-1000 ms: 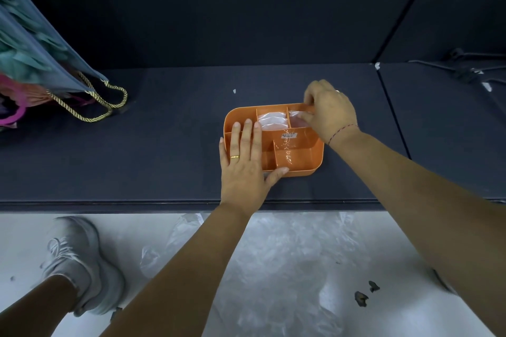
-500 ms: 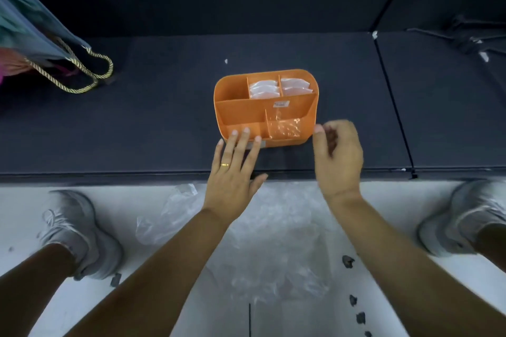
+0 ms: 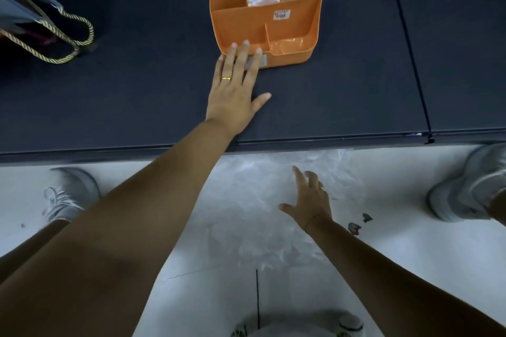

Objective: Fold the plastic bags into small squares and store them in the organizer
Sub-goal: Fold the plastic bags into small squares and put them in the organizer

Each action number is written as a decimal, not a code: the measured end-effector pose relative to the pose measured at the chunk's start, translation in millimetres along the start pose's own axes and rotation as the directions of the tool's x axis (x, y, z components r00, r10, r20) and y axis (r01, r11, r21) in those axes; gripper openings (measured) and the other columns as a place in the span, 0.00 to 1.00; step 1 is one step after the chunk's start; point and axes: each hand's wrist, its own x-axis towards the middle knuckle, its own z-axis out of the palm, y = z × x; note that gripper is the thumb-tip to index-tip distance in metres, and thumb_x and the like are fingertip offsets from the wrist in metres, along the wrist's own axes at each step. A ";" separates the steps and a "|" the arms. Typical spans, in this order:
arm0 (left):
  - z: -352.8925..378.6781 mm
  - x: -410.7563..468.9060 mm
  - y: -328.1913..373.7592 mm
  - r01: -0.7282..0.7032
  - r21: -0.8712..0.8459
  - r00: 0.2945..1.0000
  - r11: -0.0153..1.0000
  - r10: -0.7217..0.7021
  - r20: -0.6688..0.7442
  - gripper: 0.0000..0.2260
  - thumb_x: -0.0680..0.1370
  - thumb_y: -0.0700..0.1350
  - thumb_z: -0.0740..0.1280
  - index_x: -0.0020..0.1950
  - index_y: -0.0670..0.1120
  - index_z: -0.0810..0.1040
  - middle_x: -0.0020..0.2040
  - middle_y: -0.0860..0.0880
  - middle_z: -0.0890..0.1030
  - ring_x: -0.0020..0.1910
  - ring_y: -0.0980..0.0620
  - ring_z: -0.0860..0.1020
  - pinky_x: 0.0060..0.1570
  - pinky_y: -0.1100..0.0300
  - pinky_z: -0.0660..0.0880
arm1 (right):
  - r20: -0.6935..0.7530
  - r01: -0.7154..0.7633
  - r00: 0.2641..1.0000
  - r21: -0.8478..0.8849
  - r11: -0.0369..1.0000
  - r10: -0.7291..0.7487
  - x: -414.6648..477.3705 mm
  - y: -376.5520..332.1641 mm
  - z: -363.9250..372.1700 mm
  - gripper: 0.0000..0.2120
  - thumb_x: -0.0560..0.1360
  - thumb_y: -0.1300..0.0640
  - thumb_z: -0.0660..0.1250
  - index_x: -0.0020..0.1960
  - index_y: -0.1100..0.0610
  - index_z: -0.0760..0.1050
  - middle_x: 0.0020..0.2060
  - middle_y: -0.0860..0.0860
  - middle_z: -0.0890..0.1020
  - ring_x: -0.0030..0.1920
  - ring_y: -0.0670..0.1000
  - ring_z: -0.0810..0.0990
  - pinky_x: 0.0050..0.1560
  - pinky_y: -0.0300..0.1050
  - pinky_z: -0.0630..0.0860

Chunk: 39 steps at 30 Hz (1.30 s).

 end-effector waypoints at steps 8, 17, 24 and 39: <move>0.2 29.2 -2.3 0.036 -0.046 0.999 0.998 -0.035 0.021 0.34 0.82 0.62 0.52 0.81 0.45 0.46 0.81 0.41 0.47 0.79 0.40 0.45 0.77 0.47 0.43 | -0.125 0.102 0.986 -0.110 0.989 -0.115 29.1 4.2 4.6 0.11 0.79 0.51 0.61 0.54 0.55 0.79 0.52 0.52 0.76 0.55 0.52 0.75 0.57 0.42 0.71; -29.8 15.4 6.1 0.059 -0.177 0.995 0.982 -0.044 0.087 0.33 0.82 0.63 0.48 0.81 0.45 0.48 0.81 0.46 0.45 0.79 0.46 0.41 0.74 0.44 0.35 | -0.380 0.278 0.907 0.218 0.936 -0.181 9.9 -7.2 -43.5 0.11 0.77 0.51 0.68 0.40 0.57 0.79 0.42 0.47 0.76 0.46 0.46 0.71 0.51 0.44 0.65; -82.2 -59.0 48.5 0.347 -0.850 0.915 0.397 0.057 0.400 0.15 0.81 0.56 0.62 0.60 0.50 0.81 0.58 0.57 0.81 0.58 0.63 0.77 0.55 0.78 0.67 | -0.198 0.217 0.976 0.880 0.422 -0.088 -20.2 -39.1 -124.3 0.18 0.80 0.57 0.63 0.32 0.58 0.70 0.28 0.51 0.74 0.27 0.43 0.75 0.35 0.36 0.75; -119.2 -110.3 18.5 0.618 -0.594 0.620 -0.515 -0.146 0.771 0.20 0.75 0.57 0.71 0.55 0.42 0.83 0.54 0.42 0.84 0.54 0.44 0.83 0.59 0.49 0.78 | -0.270 0.203 0.963 0.763 0.614 0.017 -77.7 -36.7 -196.1 0.10 0.76 0.54 0.70 0.56 0.53 0.79 0.48 0.49 0.80 0.46 0.44 0.77 0.42 0.36 0.78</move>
